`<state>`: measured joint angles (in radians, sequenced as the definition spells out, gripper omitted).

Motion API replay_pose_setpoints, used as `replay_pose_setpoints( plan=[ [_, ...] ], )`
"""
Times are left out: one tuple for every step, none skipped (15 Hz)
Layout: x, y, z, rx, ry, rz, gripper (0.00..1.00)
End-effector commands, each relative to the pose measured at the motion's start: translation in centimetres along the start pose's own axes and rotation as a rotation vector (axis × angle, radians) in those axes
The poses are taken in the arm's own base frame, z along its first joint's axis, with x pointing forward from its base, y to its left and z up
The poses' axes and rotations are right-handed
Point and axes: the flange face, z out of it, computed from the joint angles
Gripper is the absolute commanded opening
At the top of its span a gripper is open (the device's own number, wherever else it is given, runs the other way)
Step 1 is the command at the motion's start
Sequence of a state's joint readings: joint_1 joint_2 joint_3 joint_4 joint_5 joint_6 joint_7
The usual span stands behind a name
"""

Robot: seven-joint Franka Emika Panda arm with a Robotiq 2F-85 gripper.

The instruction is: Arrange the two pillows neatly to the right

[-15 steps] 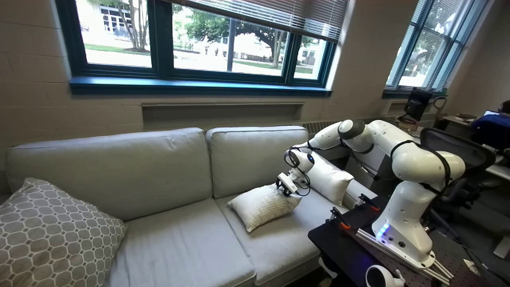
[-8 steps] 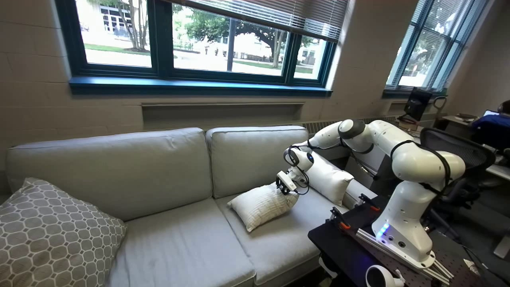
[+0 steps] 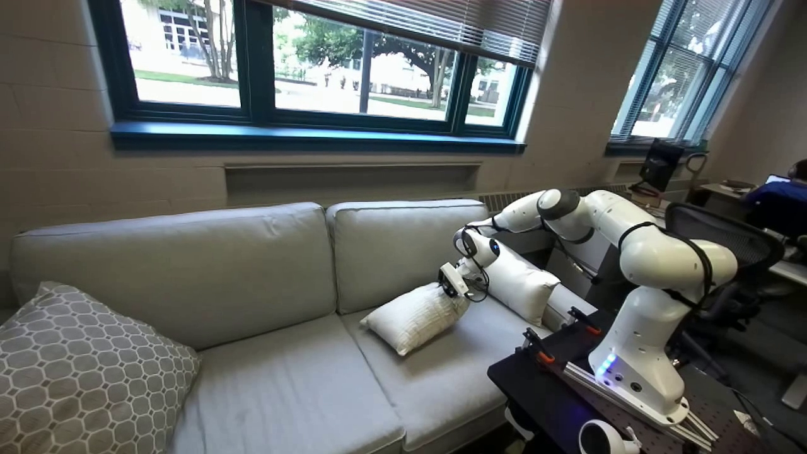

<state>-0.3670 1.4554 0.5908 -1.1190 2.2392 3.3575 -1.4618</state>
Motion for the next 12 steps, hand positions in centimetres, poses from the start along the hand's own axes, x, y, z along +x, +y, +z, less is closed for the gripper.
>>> replay_pose_setpoints(
  plan=[
    [5.8, -3.1, -2.2, 0.169, 0.064, 0.036, 0.05],
    [7.9, -3.4, -2.9, 0.222, 0.116, 0.041, 0.05],
    [9.8, -3.4, -3.9, 0.263, 0.147, 0.062, 0.05],
    [11.3, -3.2, -5.1, 0.299, 0.187, 0.081, 0.05],
    [12.9, -2.8, -6.2, 0.337, 0.226, 0.103, 0.05],
    [14.0, -2.2, -7.4, 0.369, 0.267, 0.12, 0.05],
    [14.9, -1.4, -8.4, 0.402, 0.312, 0.135, 0.05],
    [17.8, -0.9, -9.4, 0.442, 0.306, 0.139, 0.05],
    [19.8, -0.1, -10.8, 0.484, 0.345, 0.124, 0.05],
    [22.0, 0.5, -12.2, 0.523, 0.378, 0.122, 0.05],
    [24.0, 1.1, -13.9, 0.558, 0.416, 0.128, 0.05],
    [25.7, 1.9, -15.6, 0.591, 0.451, 0.136, 0.05]
  ],
)
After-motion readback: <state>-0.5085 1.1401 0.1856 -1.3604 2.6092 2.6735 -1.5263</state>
